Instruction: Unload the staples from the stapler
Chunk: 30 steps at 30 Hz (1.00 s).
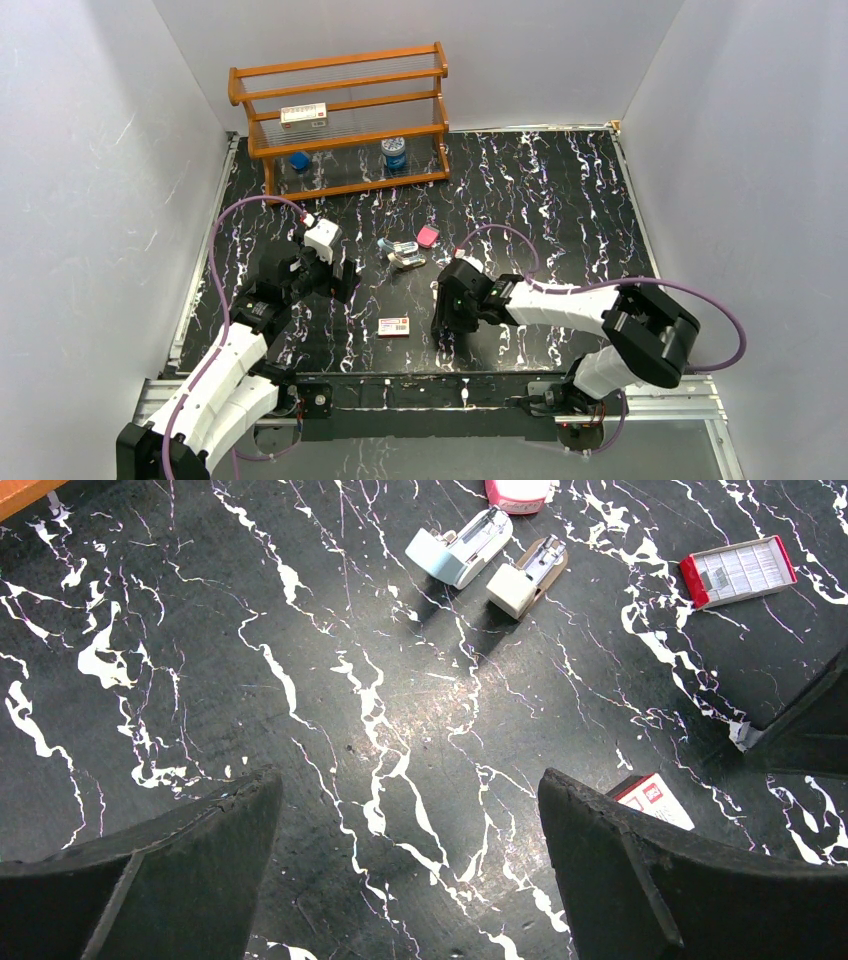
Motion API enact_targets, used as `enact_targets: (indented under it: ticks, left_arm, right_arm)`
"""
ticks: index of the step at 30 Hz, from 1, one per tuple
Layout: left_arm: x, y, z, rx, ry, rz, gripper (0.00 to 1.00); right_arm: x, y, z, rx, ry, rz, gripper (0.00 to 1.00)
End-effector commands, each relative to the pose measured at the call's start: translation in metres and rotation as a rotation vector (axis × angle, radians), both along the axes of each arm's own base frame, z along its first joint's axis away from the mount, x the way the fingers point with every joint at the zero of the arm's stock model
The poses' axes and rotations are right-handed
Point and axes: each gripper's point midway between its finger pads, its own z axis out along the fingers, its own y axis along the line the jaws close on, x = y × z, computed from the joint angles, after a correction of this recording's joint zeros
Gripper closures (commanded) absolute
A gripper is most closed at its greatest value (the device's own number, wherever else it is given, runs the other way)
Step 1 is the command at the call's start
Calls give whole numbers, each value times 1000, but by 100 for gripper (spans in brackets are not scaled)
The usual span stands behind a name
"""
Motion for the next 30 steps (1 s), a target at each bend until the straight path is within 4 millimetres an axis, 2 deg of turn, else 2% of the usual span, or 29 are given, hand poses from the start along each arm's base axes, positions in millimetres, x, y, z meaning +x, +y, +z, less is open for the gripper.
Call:
enact_targets:
  ticks: [1, 12, 20, 30]
  left_arm:
    - [6, -3, 20, -19, -42, -9, 4]
    - [6, -3, 20, -19, -39, -9, 4]
    - [5, -3, 19, -18, -37, -13, 4]
    - [6, -4, 19, -20, -35, -15, 4]
  right_arm:
    - [11, -2, -4, -61, -26, -12, 48]
    - [17, 8, -6, -91, -27, 59, 49]
    - [15, -15, -15, -284, -15, 44, 54]
    - [5, -12, -18, -374, -59, 151, 54]
